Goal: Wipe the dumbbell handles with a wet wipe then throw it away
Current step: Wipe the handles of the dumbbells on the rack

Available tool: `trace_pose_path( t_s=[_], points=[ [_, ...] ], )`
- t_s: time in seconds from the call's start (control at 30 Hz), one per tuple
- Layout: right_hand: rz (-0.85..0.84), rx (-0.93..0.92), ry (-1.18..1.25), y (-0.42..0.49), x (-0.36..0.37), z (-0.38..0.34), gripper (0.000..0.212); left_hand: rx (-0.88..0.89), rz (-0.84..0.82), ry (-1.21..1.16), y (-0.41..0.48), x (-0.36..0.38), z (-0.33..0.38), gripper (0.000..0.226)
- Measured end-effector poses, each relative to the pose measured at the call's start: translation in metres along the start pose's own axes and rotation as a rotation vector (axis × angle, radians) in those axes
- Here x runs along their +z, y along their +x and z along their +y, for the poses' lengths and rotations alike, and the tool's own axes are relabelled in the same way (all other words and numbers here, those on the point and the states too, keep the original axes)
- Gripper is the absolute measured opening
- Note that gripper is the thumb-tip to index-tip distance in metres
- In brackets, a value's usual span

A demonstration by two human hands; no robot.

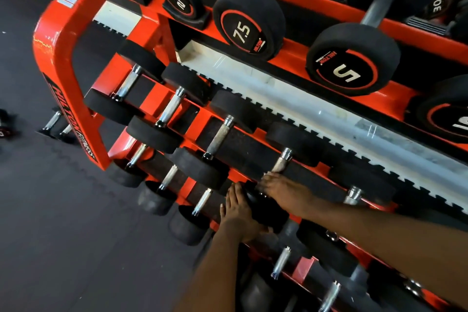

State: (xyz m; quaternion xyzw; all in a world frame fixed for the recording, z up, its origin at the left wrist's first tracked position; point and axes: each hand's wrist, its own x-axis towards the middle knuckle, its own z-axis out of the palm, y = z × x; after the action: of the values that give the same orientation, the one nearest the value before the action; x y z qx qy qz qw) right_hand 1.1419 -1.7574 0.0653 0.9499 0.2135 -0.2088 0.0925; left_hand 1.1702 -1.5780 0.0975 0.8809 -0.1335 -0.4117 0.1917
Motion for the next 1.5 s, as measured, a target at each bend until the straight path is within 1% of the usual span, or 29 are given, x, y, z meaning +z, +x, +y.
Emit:
trace_pose_path(
  t_s=[0.07, 0.13, 0.17, 0.23, 0.27, 0.33, 0.37, 0.4, 0.43, 0.5, 0.53, 0.57, 0.6, 0.63, 0.67, 0.7, 0.73, 0.8, 0.87, 0.93, 0.97, 1.0, 1.1, 1.13, 1.17, 1.23, 1.33, 1.37, 1.5],
  points=[
    [0.192, 0.127, 0.011, -0.002, -0.016, 0.025, 0.044, -0.009, -0.001, -0.002, 0.002, 0.0, -0.002, 0.152],
    [0.173, 0.297, 0.05, -0.001, -0.02, 0.037, 0.053, -0.005, -0.017, 0.005, 0.002, -0.001, -0.003, 0.153],
    [0.136, 0.33, 0.046, -0.004, -0.023, 0.036, 0.057, -0.005, -0.024, -0.002, 0.001, 0.0, -0.002, 0.153],
    [0.169, 0.277, 0.049, -0.012, -0.015, 0.019, 0.061, -0.003, -0.024, 0.007, -0.002, 0.0, 0.0, 0.152],
    [0.178, 0.282, 0.123, -0.019, -0.011, 0.013, 0.063, -0.004, -0.027, 0.014, -0.001, -0.002, 0.001, 0.151],
    [0.314, 0.242, 0.265, -0.028, 0.005, 0.0, 0.069, -0.005, -0.059, 0.024, -0.001, -0.006, 0.001, 0.149],
    [0.35, 0.269, 0.406, -0.033, 0.009, -0.008, 0.07, -0.005, -0.065, 0.033, -0.002, -0.007, 0.002, 0.149],
    [0.408, 0.363, 0.585, -0.038, 0.004, -0.017, 0.067, 0.0, -0.068, 0.046, -0.001, -0.008, 0.002, 0.149],
    [0.459, 0.531, 0.815, -0.042, 0.005, -0.026, 0.062, -0.001, -0.077, 0.053, -0.001, -0.008, 0.002, 0.15],
    [0.51, 1.018, 1.186, -0.042, 0.006, -0.032, 0.044, 0.006, -0.089, 0.063, 0.0, -0.009, 0.0, 0.149],
    [0.501, 1.218, 1.311, -0.037, 0.006, -0.029, 0.034, 0.011, -0.081, 0.069, -0.001, -0.008, 0.0, 0.149],
    [0.476, 1.362, 1.447, -0.029, 0.005, -0.023, 0.029, 0.015, -0.077, 0.079, -0.001, -0.009, 0.0, 0.149],
    [0.451, 1.415, 1.63, -0.02, 0.001, -0.018, 0.027, 0.019, -0.082, 0.096, 0.0, -0.01, 0.0, 0.149],
    [0.4, 1.39, 1.825, -0.007, -0.007, -0.012, 0.027, 0.013, -0.086, 0.104, 0.001, -0.012, 0.0, 0.148],
    [0.319, 1.318, 1.903, 0.004, -0.012, -0.01, 0.031, 0.008, -0.085, 0.112, 0.001, -0.012, 0.001, 0.148],
    [0.211, 1.278, 1.916, 0.013, -0.017, -0.011, 0.036, 0.003, -0.079, 0.119, 0.001, -0.011, 0.001, 0.148],
    [0.184, 1.269, 1.891, 0.021, -0.016, -0.013, 0.037, 0.005, -0.074, 0.133, 0.0, -0.01, 0.003, 0.148],
    [0.214, 1.238, 1.849, 0.025, -0.01, -0.02, 0.028, 0.007, -0.063, 0.15, 0.0, -0.01, 0.005, 0.149],
    [0.251, 1.244, 1.726, 0.022, 0.002, -0.028, 0.02, 0.017, -0.069, 0.162, -0.001, -0.01, 0.005, 0.148],
    [0.255, 1.215, 1.547, 0.017, 0.013, -0.034, 0.02, 0.016, -0.071, 0.174, -0.003, -0.01, 0.006, 0.148],
    [0.276, 1.216, 1.501, 0.018, 0.017, -0.035, 0.02, 0.014, -0.073, 0.18, -0.002, -0.01, 0.005, 0.148],
    [0.292, 1.21, 1.5, 0.016, 0.015, -0.034, 0.019, 0.009, -0.074, 0.179, -0.002, -0.01, 0.006, 0.148],
    [0.332, 1.211, 1.73, 0.019, 0.008, -0.027, 0.019, 0.015, -0.083, 0.189, 0.0, -0.011, 0.006, 0.148],
    [0.321, 1.208, 1.757, 0.021, 0.005, -0.026, 0.02, 0.018, -0.09, 0.195, -0.001, -0.012, 0.007, 0.148],
    [0.314, 1.21, 1.737, 0.021, 0.005, -0.027, 0.018, 0.021, -0.092, 0.201, -0.003, -0.011, 0.007, 0.148],
    [0.305, 1.21, 1.616, 0.02, 0.009, -0.031, 0.015, 0.019, -0.093, 0.21, -0.004, -0.014, 0.009, 0.147],
    [0.295, 1.166, 1.493, 0.013, 0.015, -0.034, 0.018, 0.014, -0.106, 0.218, -0.004, -0.013, 0.008, 0.146],
    [0.304, 1.176, 1.493, 0.013, 0.018, -0.031, 0.018, 0.014, -0.106, 0.217, -0.004, -0.013, 0.009, 0.146],
    [0.307, 1.185, 1.66, 0.022, 0.015, -0.029, 0.017, 0.018, -0.105, 0.224, -0.004, -0.012, 0.006, 0.146]
  ],
)
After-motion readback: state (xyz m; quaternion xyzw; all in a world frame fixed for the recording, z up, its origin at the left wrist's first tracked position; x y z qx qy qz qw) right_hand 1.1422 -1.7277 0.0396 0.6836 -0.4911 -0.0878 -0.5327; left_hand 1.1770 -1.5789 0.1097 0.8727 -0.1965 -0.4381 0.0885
